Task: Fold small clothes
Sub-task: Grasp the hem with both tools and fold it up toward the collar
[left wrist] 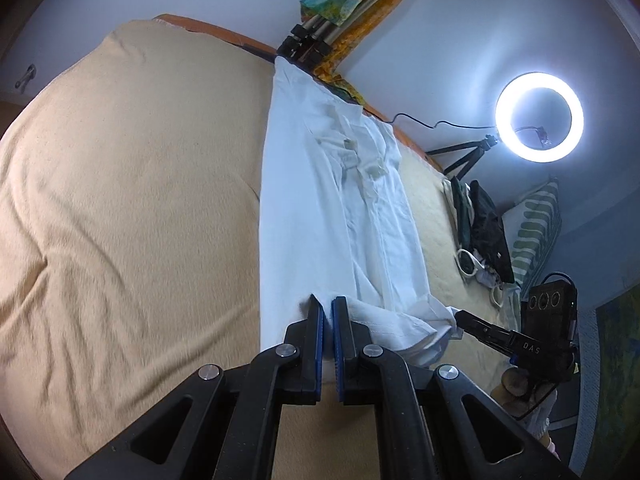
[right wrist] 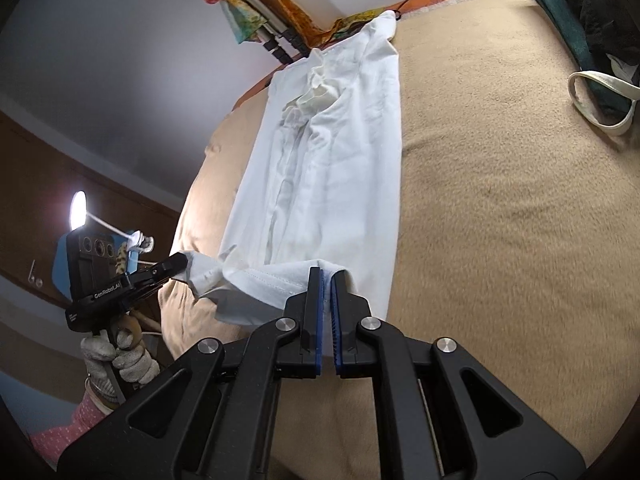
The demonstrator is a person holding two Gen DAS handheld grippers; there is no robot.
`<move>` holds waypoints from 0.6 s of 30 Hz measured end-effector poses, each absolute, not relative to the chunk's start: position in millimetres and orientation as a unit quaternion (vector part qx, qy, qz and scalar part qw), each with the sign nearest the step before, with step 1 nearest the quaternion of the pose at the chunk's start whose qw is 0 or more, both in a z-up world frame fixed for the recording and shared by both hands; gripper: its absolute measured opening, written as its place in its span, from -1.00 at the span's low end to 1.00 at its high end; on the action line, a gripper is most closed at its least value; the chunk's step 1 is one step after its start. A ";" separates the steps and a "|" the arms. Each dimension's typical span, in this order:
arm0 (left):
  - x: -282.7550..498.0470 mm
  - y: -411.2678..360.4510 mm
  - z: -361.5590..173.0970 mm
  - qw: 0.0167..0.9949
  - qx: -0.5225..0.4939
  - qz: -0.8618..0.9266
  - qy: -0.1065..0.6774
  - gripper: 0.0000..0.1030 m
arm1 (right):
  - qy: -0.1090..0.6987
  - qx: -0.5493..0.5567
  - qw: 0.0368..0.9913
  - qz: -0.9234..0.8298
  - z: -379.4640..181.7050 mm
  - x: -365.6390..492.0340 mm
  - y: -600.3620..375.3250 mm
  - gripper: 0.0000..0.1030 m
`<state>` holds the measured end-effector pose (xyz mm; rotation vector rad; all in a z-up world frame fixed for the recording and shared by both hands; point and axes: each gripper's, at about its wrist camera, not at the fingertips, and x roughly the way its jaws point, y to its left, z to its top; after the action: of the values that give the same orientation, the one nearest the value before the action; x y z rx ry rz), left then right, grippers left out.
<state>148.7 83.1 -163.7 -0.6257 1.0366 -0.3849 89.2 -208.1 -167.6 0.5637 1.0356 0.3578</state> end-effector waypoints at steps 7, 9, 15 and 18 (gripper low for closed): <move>166.2 84.3 -180.3 0.796 -0.301 -0.169 0.497 -0.97 | 0.492 0.268 0.813 0.159 -180.6 110.4 -211.4 -0.90; 170.2 83.8 -181.4 0.799 -0.299 -0.167 0.494 -0.97 | 0.495 0.268 0.812 0.154 -183.8 114.5 -212.3 -0.90; 162.9 82.4 -163.2 0.838 -0.251 -0.159 0.457 -0.59 | 0.506 0.244 0.818 0.124 -181.8 116.3 -218.0 -0.56; 151.8 75.5 -155.4 0.848 -0.220 -0.170 0.451 -0.59 | 0.482 0.225 0.836 0.134 -166.4 106.0 -220.4 -0.38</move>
<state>151.8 75.5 -155.4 -0.4632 0.9509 -0.3590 106.0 -220.4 -166.4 0.4769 1.0211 0.2834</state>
